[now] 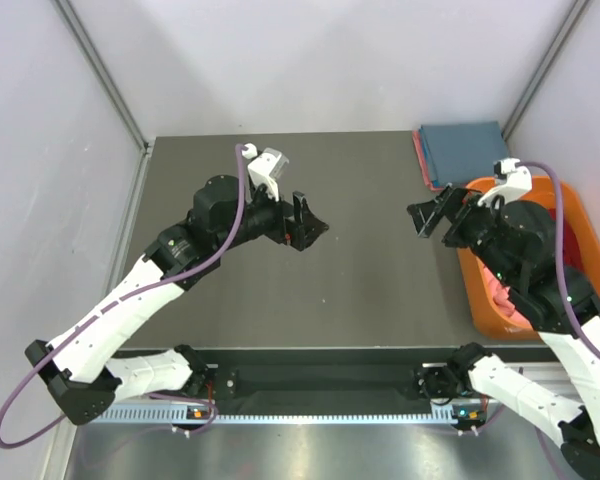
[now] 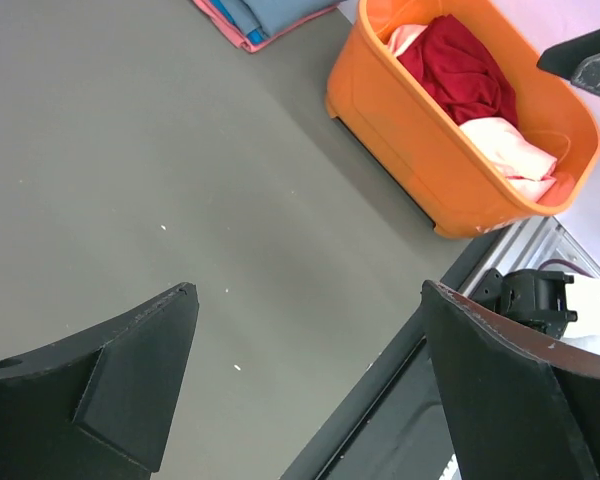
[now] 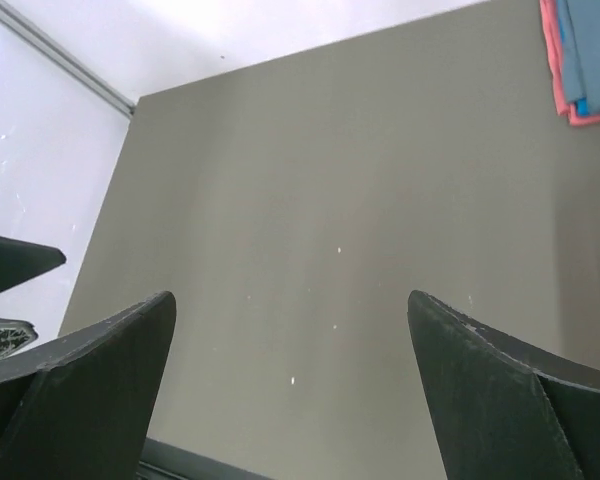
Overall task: Fold and stack the t-shirts
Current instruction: Grab the tshirt from the pile
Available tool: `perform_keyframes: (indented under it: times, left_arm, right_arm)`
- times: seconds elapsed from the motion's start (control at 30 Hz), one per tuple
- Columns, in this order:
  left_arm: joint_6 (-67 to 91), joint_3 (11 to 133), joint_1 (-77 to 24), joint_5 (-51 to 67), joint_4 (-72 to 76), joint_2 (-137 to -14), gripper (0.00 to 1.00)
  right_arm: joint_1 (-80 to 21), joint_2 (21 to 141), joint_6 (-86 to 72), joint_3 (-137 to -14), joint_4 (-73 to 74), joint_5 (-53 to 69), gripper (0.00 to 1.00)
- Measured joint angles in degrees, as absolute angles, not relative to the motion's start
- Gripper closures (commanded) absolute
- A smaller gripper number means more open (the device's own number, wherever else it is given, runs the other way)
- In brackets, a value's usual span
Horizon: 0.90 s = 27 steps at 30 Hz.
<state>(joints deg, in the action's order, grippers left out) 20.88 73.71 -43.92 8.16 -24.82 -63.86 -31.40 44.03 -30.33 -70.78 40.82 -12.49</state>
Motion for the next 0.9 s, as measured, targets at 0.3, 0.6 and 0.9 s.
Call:
perform_keyframes:
  times: [0.3,0.6,0.9]
  left_arm:
    - [22.41,73.56,-43.92,4.64,-26.74,-63.13,0.03]
    - [22.31,73.56,-43.92,1.04,-29.69,-63.16,0.04]
    - [23.05,73.56,-43.92,0.05,-29.98,-65.69,0.06]
  right_arm:
    - [-30.81,46.98,-29.39,-71.59,47.51,-26.17,0.00]
    - [3.14,64.60,-24.23,-79.42,49.25,-34.37,0.01]
    - [22.04,73.34,-26.46,-71.29,42.81,-29.32,0.09]
